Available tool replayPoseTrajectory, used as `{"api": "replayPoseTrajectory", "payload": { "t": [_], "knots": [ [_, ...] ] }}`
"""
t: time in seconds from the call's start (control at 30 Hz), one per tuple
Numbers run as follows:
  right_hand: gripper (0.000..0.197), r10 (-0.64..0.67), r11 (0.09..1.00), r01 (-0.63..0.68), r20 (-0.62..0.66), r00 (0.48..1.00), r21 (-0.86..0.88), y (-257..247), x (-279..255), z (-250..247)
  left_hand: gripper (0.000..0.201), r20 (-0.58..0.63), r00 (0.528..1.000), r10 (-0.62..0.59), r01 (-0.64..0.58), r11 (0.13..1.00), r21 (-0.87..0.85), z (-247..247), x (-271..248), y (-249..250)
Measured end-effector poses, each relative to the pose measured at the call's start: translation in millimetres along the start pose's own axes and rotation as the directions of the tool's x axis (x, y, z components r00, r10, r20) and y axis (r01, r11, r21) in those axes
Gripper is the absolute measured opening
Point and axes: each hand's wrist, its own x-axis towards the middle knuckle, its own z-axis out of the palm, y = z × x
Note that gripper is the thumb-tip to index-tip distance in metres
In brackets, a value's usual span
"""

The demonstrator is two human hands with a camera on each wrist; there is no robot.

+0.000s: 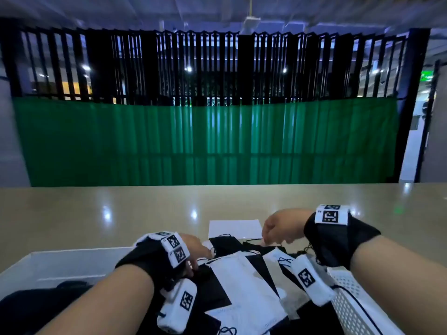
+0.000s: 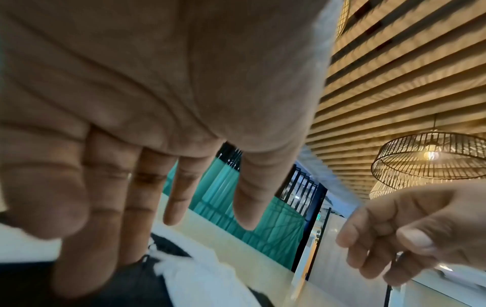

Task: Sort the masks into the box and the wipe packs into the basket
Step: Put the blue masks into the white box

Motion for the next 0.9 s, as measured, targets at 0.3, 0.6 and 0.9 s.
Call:
{"api": "replayPoseTrajectory", "payload": {
  "t": [0.3, 0.6, 0.9],
  "knots": [
    [0.037, 0.035, 0.999, -0.038, -0.105, 0.994, -0.019, 2, -24, 31, 0.027, -0.093, 0.996, 0.000, -0.001, 1.000, -0.012, 57, -3, 3],
    [0.029, 0.195, 0.977, -0.198, -0.038, 0.980, -0.080, 14, -14, 65, 0.061, -0.173, 0.985, 0.017, -0.016, 1.000, 0.002, 82, 9, -1],
    [0.035, 0.220, 0.950, -0.179, 0.143, 0.965, -0.256, 17, -12, 74, 0.048, -0.168, 0.983, 0.071, -0.031, 0.972, 0.231, 82, 6, 7]
  ]
}}
